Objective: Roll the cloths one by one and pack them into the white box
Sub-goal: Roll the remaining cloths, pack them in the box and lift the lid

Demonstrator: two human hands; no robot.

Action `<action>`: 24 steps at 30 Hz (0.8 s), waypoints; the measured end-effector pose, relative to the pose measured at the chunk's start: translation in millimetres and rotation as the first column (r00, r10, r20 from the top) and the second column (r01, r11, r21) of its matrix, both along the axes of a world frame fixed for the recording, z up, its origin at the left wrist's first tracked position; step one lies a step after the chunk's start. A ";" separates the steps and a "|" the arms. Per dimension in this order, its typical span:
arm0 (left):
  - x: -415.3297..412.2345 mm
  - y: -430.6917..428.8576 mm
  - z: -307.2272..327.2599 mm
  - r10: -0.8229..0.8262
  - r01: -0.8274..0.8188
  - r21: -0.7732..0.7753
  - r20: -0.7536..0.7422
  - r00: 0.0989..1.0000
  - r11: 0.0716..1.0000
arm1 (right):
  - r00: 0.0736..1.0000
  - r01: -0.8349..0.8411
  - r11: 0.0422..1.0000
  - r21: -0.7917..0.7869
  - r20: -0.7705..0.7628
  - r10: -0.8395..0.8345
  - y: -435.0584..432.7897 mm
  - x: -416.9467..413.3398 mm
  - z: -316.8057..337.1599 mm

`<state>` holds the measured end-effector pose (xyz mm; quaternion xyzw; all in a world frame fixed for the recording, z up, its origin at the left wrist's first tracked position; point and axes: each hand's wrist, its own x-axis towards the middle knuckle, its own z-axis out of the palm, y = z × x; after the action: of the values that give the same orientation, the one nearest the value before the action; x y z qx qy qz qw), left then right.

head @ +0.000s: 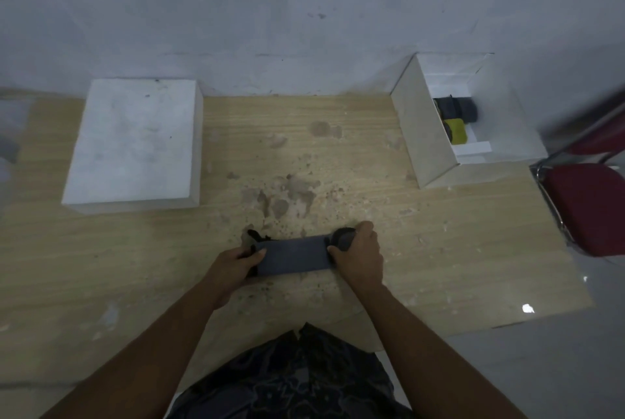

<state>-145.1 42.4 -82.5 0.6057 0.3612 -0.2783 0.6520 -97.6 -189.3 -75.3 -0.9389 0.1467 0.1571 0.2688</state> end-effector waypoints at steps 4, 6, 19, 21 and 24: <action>-0.3 1.7 1.1 -0.007 0.008 -0.034 0.005 1.000 0.999 | 0.988 -0.152 0.988 -0.006 0.037 0.152 20.4 -0.4 3.3; -0.9 3.3 2.6 -0.002 0.002 -0.046 0.003 1.000 0.999 | 0.976 -0.212 0.976 -0.044 0.032 0.214 31.2 -4.7 3.7; -5.9 5.1 6.4 -0.033 0.034 -0.014 0.030 0.999 0.999 | 0.964 -0.237 0.971 -0.035 0.113 0.239 46.3 -29.8 -2.2; -3.0 1.8 11.0 -0.087 0.086 0.016 0.054 0.995 0.996 | 0.985 -0.158 0.978 -0.134 0.046 0.166 46.5 -29.3 -3.6; 1.5 -5.4 19.7 -0.145 0.138 0.065 0.115 0.983 0.988 | 0.993 -0.109 0.991 -0.072 -0.052 0.105 46.6 -27.5 -7.8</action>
<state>-143.6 37.0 -62.8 0.6638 0.2855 -0.2770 0.6333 -125.1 -142.7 -83.1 -0.9508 0.1083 0.1883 0.2208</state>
